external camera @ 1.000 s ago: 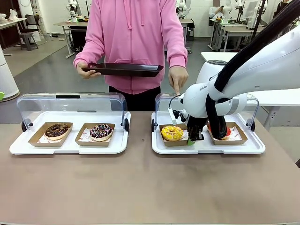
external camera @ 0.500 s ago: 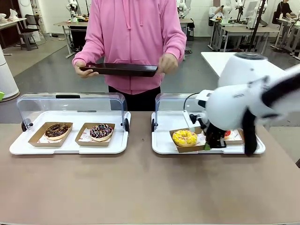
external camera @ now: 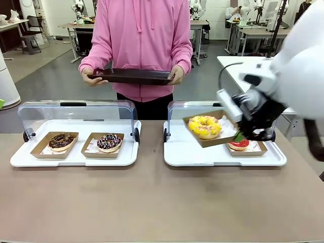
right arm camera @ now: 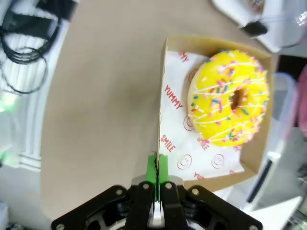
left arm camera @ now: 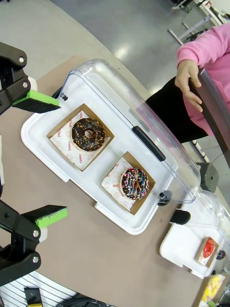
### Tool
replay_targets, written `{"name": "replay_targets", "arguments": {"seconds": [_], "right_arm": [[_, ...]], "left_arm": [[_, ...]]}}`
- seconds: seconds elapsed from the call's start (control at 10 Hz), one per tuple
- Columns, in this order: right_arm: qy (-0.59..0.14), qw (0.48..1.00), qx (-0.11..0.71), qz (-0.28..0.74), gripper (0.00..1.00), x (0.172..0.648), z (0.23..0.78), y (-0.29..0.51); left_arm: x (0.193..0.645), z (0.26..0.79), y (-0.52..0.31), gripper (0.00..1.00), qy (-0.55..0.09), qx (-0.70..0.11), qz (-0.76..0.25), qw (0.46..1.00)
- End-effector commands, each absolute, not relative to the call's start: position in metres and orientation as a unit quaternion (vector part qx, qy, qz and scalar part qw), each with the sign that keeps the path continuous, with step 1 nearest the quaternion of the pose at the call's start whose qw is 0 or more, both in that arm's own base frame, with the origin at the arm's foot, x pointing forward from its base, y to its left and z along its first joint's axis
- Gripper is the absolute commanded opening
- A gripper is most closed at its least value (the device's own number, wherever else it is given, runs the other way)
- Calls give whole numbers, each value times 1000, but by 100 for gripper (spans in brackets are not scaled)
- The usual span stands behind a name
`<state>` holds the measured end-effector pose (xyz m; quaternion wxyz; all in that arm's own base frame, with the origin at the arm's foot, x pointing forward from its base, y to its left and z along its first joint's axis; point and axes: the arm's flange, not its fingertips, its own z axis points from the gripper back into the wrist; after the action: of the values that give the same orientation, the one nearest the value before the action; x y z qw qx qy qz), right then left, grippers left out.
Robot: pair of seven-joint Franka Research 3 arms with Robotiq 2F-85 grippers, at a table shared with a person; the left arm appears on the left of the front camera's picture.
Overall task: Provide the desired donut to the person.
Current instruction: Pick up and lift the Paper togo box containing the Donut pointed at by the person.
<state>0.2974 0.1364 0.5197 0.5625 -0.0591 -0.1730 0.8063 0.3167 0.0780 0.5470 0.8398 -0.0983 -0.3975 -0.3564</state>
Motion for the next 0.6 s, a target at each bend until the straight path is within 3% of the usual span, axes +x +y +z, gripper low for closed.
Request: {"name": "replay_targets", "arguments": {"seconds": [0.0, 0.3, 0.4, 0.5], "right_arm": [[-197, 553, -52, 808, 0, 252, 513, 97], [-246, 543, -58, 801, 0, 271, 520, 93], [-222, 557, -58, 798, 0, 267, 562, 96], [-222, 557, -58, 798, 0, 267, 562, 96]], "left_arm": [[317, 547, 79, 100, -397, -101, -356, 840], [317, 547, 79, 100, -397, -101, -356, 840], [317, 547, 79, 100, -397, -101, -356, 840], [317, 547, 79, 100, -397, -101, -356, 840]]}}
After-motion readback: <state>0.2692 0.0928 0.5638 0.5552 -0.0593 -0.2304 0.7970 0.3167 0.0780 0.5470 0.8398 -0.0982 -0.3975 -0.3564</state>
